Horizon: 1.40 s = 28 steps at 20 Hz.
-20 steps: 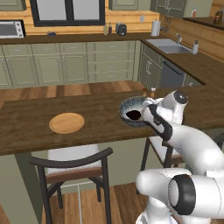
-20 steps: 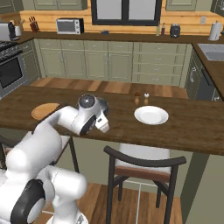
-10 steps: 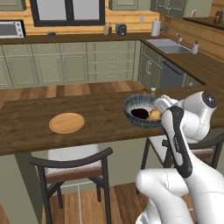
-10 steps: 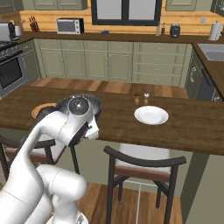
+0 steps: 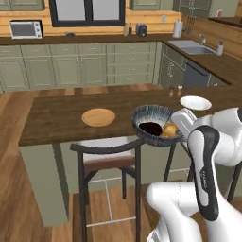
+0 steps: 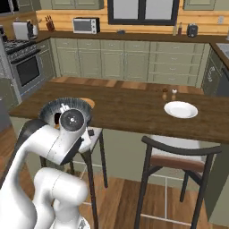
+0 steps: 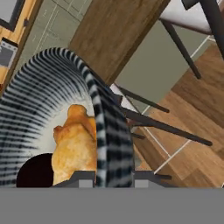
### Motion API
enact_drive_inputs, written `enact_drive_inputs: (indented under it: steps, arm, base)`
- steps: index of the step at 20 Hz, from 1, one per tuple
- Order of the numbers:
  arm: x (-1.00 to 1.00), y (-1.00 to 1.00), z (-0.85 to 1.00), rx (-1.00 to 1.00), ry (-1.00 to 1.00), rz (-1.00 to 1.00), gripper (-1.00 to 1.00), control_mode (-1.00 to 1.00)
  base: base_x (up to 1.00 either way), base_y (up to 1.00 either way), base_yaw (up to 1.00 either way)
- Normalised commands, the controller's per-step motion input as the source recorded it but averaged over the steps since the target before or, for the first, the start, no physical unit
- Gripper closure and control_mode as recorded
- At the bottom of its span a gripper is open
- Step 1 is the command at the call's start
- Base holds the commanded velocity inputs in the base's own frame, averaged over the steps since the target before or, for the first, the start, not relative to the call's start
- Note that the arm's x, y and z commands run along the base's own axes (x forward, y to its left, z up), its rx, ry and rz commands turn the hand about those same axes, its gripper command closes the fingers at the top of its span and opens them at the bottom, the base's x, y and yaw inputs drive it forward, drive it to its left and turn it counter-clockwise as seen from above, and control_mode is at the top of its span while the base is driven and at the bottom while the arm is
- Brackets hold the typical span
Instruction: Pick the chicken drumstick and avocado from their plates and place them in the bowl. Then put the bowl in the fridge.
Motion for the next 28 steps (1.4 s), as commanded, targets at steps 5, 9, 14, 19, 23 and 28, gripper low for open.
enact_drive_inputs:
  steps: [5, 9, 14, 19, 23, 28]
  arm:
    - [0.0, 0.0, 0.0, 0.0, 0.0, 0.0, 1.0, 1.0]
    - [0.0, 0.0, 0.0, 0.0, 0.0, 0.0, 1.0, 1.0]
    - [0.0, 0.0, 0.0, 0.0, 0.0, 0.0, 1.0, 1.0]
    - [0.0, 0.0, 0.0, 0.0, 0.0, 0.0, 1.0, 1.0]
    - [0.0, 0.0, 0.0, 0.0, 0.0, 0.0, 1.0, 1.0]
    - [0.0, 0.0, 0.0, 0.0, 0.0, 0.0, 1.0, 1.0]
  base:
    - [-0.51, 1.0, 0.06]
    - [-0.13, 1.0, 0.01]
    - [0.01, 1.0, 0.0]
    - [0.16, 1.0, 0.0]
    - [0.84, 1.0, -0.01]
    - [1.0, 1.0, -0.1]
